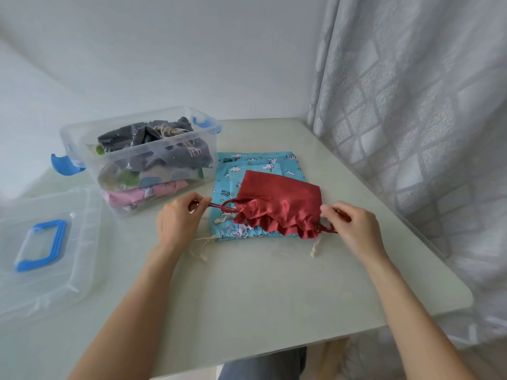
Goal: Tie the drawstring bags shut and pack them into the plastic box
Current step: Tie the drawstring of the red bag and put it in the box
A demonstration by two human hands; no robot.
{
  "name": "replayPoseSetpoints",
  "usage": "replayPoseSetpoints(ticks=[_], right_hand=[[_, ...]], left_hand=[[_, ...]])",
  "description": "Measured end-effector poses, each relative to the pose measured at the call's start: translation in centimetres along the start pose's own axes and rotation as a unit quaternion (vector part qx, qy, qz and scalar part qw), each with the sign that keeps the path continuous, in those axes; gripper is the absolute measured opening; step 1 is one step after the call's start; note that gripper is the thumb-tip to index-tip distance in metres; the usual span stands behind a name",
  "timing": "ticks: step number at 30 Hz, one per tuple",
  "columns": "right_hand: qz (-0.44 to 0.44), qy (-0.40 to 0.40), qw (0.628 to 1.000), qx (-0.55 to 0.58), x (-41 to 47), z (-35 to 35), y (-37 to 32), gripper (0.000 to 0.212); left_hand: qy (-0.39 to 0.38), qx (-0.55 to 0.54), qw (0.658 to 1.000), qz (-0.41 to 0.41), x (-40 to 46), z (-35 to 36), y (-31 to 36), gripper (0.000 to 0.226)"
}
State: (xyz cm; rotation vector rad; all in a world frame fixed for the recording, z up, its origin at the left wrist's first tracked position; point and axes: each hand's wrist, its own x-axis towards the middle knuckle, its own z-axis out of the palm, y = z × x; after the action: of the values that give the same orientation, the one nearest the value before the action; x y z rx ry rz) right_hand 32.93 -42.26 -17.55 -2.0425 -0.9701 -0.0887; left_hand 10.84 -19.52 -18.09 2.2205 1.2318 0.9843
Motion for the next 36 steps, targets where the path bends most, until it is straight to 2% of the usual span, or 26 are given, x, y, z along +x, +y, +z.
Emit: replayPoseSetpoints(ticks=[3, 7, 8, 10, 12, 15, 17, 18, 20, 22, 23, 25, 26, 27, 28, 30, 32, 33, 34, 36], right_hand=[[-0.099, -0.008, 0.987, -0.125, -0.5, -0.1, -0.1, 0.039], [-0.137, 0.001, 0.969, -0.205, -0.1, -0.8, 1.0, 0.056], [-0.142, 0.009, 0.971, -0.194, 0.0, -1.0, 1.2, 0.056], [-0.143, 0.018, 0.983, -0.109, 0.1, -1.0, 1.1, 0.053], [-0.116, 0.036, 0.992, -0.026, 0.5, -0.7, 1.0, 0.055], [-0.041, 0.092, 0.995, 0.0, 1.3, -0.3, 1.2, 0.051], [0.039, 0.1, 0.991, 0.074, 1.7, 0.2, 1.0, 0.046], [0.081, 0.095, 0.98, 0.154, 1.9, 0.4, 0.6, 0.042], [0.132, 0.066, 0.922, 0.359, 2.4, 0.5, -0.9, 0.039], [0.16, 0.028, 0.827, 0.538, 2.9, 0.7, -2.7, 0.029], [0.175, 0.01, 0.778, 0.603, 3.2, 0.8, -3.5, 0.024], [0.197, -0.006, 0.721, 0.664, 3.6, 1.4, -4.7, 0.031], [0.204, -0.017, 0.716, 0.667, 3.7, 1.6, -5.1, 0.036], [0.208, -0.029, 0.73, 0.651, 3.8, 1.8, -5.2, 0.04], [0.202, -0.041, 0.756, 0.621, 3.9, 2.0, -5.3, 0.043], [0.181, -0.061, 0.817, 0.544, 4.0, 2.5, -5.1, 0.047], [0.159, -0.059, 0.867, 0.468, 3.9, 3.0, -4.7, 0.048], [0.154, -0.052, 0.883, 0.439, 3.9, 3.1, -4.4, 0.048], [0.155, -0.043, 0.892, 0.422, 3.9, 3.0, -4.2, 0.047], [0.157, -0.03, 0.898, 0.41, 4.0, 2.9, -3.9, 0.047]], left_hand=[[0.008, 0.023, 0.999, 0.028, 0.0, -0.5, 0.1, 0.021], [-0.055, 0.042, 0.996, 0.062, 0.3, -1.3, -0.6, 0.032], [-0.076, 0.005, 0.996, 0.052, 0.3, -1.4, -0.5, 0.035], [-0.11, -0.135, 0.985, -0.004, 0.1, -1.6, 0.2, 0.037], [-0.089, -0.278, 0.952, -0.095, 0.1, -1.8, 1.1, 0.037], [-0.03, -0.46, 0.865, -0.2, 0.4, -1.6, 1.6, 0.032], [-0.05, -0.586, 0.78, -0.214, 0.7, -1.0, 1.9, 0.028], [-0.068, -0.636, 0.737, -0.22, 1.0, -0.7, 2.0, 0.026], [-0.11, -0.711, 0.657, -0.226, 1.3, -0.3, 2.6, 0.029], [-0.134, -0.765, 0.587, -0.226, 1.3, 0.1, 3.2, 0.038], [-0.129, -0.785, 0.562, -0.227, 1.3, 0.3, 3.4, 0.039], [-0.12, -0.808, 0.523, -0.243, 1.2, 0.6, 3.7, 0.036], [-0.132, -0.797, 0.532, -0.253, 1.1, 0.7, 3.7, 0.035], [-0.15, -0.767, 0.569, -0.257, 1.1, 0.9, 3.7, 0.035], [-0.163, -0.719, 0.628, -0.25, 1.2, 0.9, 3.7, 0.035], [-0.164, -0.578, 0.77, -0.216, 1.3, 0.9, 3.7, 0.035], [-0.138, -0.413, 0.889, -0.142, 1.5, 0.8, 3.4, 0.036], [-0.113, -0.337, 0.929, -0.1, 1.5, 0.7, 3.2, 0.037], [-0.089, -0.276, 0.955, -0.067, 1.6, 0.6, 3.0, 0.037], [-0.069, -0.213, 0.974, -0.034, 1.8, 0.4, 2.5, 0.039]])
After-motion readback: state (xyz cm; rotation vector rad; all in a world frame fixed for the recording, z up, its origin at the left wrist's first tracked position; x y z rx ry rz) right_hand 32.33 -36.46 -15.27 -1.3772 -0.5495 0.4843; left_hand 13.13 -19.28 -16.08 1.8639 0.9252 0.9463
